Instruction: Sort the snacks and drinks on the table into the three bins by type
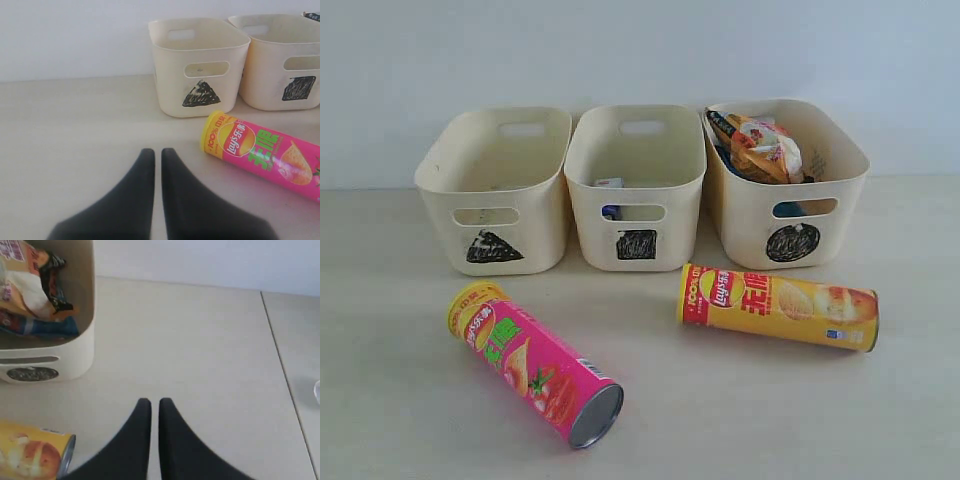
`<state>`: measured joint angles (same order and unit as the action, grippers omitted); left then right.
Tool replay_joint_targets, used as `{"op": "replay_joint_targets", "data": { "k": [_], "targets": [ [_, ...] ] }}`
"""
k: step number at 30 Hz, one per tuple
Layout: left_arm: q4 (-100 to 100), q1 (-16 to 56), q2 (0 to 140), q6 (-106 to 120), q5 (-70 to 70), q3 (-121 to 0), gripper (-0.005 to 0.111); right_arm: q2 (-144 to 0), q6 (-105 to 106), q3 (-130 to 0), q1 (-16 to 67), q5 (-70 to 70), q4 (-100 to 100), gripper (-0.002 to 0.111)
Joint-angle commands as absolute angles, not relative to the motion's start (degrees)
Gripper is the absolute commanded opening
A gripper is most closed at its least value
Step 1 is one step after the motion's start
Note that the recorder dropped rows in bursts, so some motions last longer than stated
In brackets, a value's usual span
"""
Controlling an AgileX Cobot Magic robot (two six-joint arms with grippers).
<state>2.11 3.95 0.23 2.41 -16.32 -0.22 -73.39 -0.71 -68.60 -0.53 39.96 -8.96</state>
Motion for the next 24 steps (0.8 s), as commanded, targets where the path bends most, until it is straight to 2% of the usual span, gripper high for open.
{"op": "replay_joint_targets", "data": {
  "k": [1, 6, 11, 16, 24],
  "targets": [
    [2.1, 3.7, 0.0, 2.0, -15.9, 0.0, 0.004, -61.7, -1.2, -56.7, -1.0, 29.4, -5.9, 0.002],
    [2.1, 3.7, 0.0, 2.0, -15.9, 0.0, 0.004, -45.6, -1.9, -42.8, -1.0, 23.3, -4.6, 0.002],
    [2.1, 3.7, 0.0, 2.0, -15.9, 0.0, 0.004, -33.8, -3.2, -34.6, -1.0, 18.7, -2.0, 0.002],
    [2.1, 3.7, 0.0, 2.0, -15.9, 0.0, 0.004, -28.5, -3.1, -32.7, -1.0, 24.3, -1.6, 0.002],
    [2.1, 3.7, 0.0, 2.0, -15.9, 0.0, 0.004, -27.0, 1.7, -32.7, -1.0, 25.0, -1.5, 0.002]
  ]
}}
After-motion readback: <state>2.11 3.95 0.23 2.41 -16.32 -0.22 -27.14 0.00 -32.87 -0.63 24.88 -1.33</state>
